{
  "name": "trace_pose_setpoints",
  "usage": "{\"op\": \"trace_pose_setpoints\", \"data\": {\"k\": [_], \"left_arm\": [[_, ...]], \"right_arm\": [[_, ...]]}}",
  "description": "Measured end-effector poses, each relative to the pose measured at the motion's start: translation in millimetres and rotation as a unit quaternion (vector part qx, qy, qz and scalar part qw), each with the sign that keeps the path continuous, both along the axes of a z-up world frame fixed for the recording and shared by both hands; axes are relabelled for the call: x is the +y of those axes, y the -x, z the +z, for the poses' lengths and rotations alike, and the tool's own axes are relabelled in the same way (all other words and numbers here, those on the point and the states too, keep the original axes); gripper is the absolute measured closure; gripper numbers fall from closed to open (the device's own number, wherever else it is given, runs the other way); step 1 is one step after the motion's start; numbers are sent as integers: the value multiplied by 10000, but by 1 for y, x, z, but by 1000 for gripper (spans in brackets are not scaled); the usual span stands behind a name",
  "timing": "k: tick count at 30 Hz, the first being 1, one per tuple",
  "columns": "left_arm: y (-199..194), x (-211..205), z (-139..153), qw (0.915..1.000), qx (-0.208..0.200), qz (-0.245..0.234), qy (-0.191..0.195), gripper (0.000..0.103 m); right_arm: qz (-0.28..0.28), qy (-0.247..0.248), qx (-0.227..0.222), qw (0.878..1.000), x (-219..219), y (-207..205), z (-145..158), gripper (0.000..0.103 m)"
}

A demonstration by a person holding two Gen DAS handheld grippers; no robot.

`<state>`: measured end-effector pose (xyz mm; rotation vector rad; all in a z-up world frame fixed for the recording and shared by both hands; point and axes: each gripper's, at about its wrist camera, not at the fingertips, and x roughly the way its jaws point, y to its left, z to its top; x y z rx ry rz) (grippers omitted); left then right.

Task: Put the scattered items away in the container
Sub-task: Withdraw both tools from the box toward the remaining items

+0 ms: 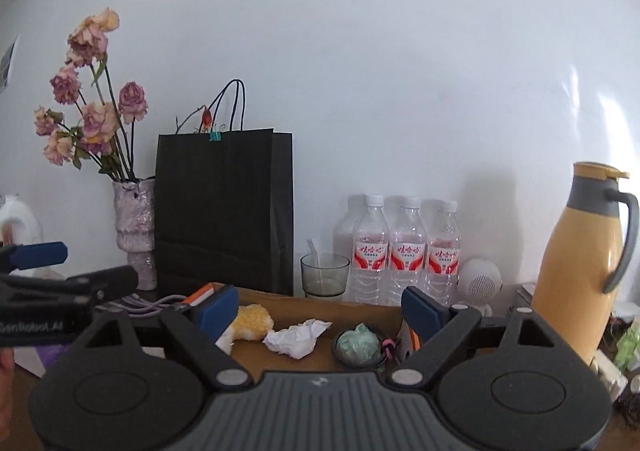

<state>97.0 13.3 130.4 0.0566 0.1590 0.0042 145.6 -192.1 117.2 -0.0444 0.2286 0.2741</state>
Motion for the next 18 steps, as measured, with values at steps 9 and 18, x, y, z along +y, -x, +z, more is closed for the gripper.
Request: {"op": "trace_pose_setpoints", "data": {"k": [9, 18], "left_arm": [[154, 8, -62, 9972, 472, 239, 534, 0], [150, 3, -79, 9938, 968, -167, 519, 1]], "right_arm": [[-25, -362, 427, 9984, -39, 145, -53, 10], [-311, -498, 1234, 9906, -67, 183, -97, 12]]}}
